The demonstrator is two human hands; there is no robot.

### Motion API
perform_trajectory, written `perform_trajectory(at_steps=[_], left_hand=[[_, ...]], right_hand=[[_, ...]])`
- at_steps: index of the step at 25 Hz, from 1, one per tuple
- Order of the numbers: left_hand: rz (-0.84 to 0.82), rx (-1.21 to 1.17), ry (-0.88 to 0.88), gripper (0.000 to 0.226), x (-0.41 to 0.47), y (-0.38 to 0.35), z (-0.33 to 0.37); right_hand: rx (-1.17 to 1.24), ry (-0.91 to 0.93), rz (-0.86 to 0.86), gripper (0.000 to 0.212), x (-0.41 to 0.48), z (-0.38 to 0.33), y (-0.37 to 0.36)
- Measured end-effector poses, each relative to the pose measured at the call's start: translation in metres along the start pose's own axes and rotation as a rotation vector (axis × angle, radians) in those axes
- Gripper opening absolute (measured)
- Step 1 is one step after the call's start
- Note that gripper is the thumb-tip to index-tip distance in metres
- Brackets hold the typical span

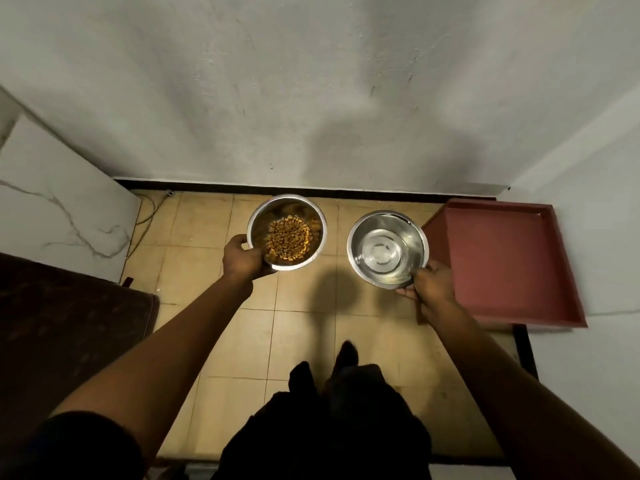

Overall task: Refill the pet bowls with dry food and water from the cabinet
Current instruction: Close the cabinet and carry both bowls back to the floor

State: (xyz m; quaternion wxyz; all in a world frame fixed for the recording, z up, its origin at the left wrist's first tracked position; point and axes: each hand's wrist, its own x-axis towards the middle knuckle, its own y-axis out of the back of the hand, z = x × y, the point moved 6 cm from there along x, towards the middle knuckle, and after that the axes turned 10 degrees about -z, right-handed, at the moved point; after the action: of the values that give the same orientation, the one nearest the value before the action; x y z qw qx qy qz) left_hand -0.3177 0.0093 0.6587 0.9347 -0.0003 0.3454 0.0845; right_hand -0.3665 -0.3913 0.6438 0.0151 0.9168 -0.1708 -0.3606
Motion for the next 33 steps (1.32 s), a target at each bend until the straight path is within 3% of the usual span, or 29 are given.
perform_trajectory(at_steps=[6, 9, 13, 24, 33], left_hand=[[0.131, 0.020, 0.079, 0.044, 0.131, -0.036, -0.011], [0.157, 0.048, 0.141, 0.050, 0.220, -0.055, -0.042], [0.147, 0.036, 0.181, 0.060, 0.285, -0.062, -0.073], [0.140, 0.056, 0.259, 0.053, 0.582, -0.121, -0.266], [0.234, -0.054, 0.244, 0.053, 0.684, -0.138, -0.340]], right_hand=[[-0.023, -0.103, -0.065, 0.030, 0.153, -0.015, -0.040], [-0.036, -0.124, -0.080, 0.024, 0.245, 0.009, -0.067], [-0.021, -0.207, -0.078, 0.029, 0.306, 0.039, -0.084], [-0.037, -0.283, -0.017, 0.025, 0.596, 0.203, -0.170], [0.019, -0.329, 0.038, 0.032, 0.683, 0.269, -0.195]])
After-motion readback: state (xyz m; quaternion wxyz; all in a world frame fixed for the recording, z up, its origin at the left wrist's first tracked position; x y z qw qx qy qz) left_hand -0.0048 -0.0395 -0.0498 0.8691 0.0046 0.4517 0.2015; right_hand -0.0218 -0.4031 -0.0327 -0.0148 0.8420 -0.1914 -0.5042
